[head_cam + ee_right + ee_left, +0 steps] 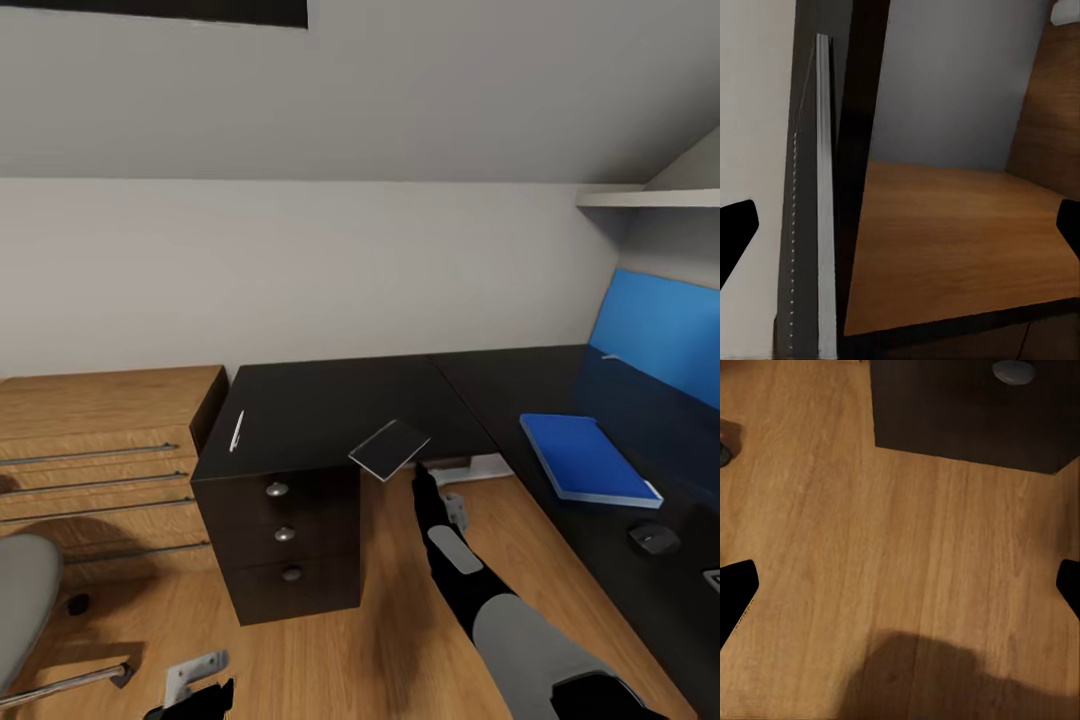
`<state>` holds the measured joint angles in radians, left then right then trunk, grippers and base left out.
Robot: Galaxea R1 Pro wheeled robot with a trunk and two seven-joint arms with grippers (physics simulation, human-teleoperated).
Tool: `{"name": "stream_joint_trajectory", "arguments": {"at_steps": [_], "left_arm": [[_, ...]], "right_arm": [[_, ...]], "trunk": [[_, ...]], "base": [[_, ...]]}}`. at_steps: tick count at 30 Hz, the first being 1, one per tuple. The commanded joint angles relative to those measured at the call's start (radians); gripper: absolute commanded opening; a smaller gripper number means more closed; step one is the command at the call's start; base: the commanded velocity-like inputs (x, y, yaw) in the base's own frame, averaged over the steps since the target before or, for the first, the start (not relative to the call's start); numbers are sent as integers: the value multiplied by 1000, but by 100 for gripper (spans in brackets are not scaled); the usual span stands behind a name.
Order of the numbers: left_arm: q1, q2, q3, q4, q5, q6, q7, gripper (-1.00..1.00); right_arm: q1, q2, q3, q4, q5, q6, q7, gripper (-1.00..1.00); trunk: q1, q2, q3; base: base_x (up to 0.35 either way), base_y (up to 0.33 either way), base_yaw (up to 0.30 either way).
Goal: In the bedroom, organize the workspace by keeping the computer under the desk, ensuring the monitor is on the desk, placing the keyboard on the desk next to the monitor, placing the mouse on the desk next to the keyboard, moving the folder from the swivel chair onto the desk next to the mouse, stacking the notebook on top of the folder with the pen on top of the notebook, and positioning the swivel chair next to the desk.
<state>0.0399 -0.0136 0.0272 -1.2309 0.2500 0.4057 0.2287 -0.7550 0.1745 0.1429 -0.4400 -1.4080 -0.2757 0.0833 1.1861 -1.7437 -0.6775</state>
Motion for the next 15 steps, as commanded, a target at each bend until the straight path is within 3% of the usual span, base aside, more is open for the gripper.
{"name": "stream_joint_trajectory", "arguments": {"at_steps": [1,5,11,15], "left_arm": [[1,4,20,6,11,-8,4,100],[2,8,43,20,10,-23,4,100],[3,8,51,47,9,-29,7,100],[3,8,52,60,8,-30,7,100]], "right_arm": [[-1,0,20,2,-11,-6,6,100],[-1,0,49,3,-11,-5,6,100],[-1,0,110,2,-11,-5,13,100],[-1,0,130,1,-11,-5,16,100]], "trunk": [[4,-8,-4],[19,-36,-17],[19,-36,-17],[19,-36,-17]], "base": [[0,0,0],[0,0,0],[0,0,0],[0,0,0]]}}
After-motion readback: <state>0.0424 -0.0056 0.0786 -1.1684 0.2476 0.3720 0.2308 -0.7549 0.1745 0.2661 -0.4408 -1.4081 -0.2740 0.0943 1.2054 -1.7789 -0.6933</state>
